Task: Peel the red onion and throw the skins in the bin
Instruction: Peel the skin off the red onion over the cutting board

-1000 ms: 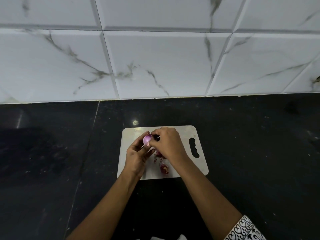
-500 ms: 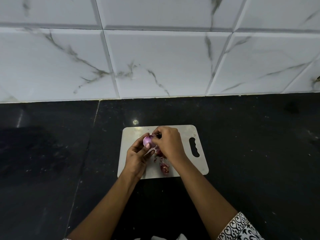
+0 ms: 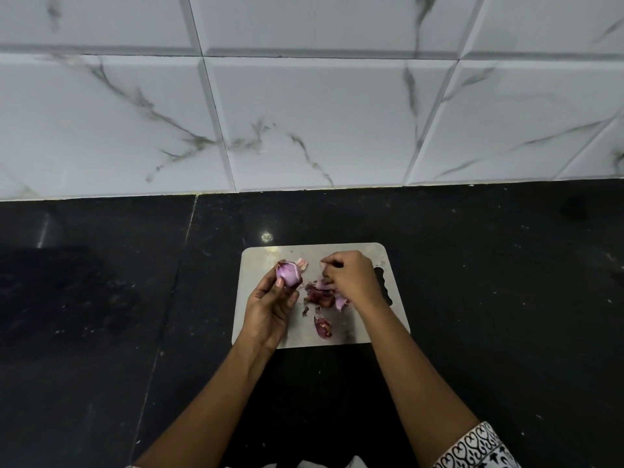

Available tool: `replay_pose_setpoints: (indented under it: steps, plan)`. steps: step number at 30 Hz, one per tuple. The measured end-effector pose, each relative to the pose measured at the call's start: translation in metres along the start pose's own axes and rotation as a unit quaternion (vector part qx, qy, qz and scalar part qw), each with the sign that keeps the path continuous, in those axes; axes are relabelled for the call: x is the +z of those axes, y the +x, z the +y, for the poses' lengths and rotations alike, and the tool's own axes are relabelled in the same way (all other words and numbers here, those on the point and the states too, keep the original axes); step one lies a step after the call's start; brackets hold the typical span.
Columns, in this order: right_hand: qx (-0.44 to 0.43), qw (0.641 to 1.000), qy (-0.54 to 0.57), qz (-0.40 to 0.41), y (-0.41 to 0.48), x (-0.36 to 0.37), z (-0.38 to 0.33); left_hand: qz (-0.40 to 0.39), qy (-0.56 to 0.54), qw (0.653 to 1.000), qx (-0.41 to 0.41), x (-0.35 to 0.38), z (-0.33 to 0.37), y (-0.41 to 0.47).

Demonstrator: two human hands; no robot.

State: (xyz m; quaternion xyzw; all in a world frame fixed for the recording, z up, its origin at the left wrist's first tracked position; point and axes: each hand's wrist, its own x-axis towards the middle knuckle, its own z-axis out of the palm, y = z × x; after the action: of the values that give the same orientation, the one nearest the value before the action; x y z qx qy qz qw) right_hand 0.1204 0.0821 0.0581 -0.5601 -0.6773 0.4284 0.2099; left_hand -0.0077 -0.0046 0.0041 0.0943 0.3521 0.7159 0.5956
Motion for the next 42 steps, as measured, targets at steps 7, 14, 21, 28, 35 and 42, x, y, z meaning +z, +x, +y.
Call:
replay_pose_setpoints:
  steps: [7, 14, 21, 28, 35, 42]
  plan:
    - [-0.081, 0.996, -0.044, -0.021, -0.014, -0.001, -0.012, 0.011, -0.021, 1.0, -0.011, 0.003, 0.004, 0.002]
    - [-0.094, 0.993, 0.055, -0.046, -0.016, 0.014, -0.018, 0.008, 0.052, 0.999, 0.001, 0.008, 0.004, 0.004]
    - [-0.121, 0.992, 0.024, -0.03, -0.016, 0.012, -0.016, 0.027, 0.135, 0.99, 0.032, 0.004, 0.006, 0.006]
    - [-0.156, 0.985, -0.053, 0.045, -0.014, 0.016, -0.018, 0.017, 0.133, 0.991, 0.022, 0.004, 0.0, 0.003]
    - [-0.081, 0.989, -0.122, 0.025, 0.003, 0.005, 0.007, -0.035, 0.047, 0.998, -0.015, 0.008, 0.005, 0.002]
    - [-0.091, 0.994, -0.065, -0.016, -0.004, -0.005, -0.003, -0.061, 0.03, 0.997, -0.031, 0.004, 0.006, 0.007]
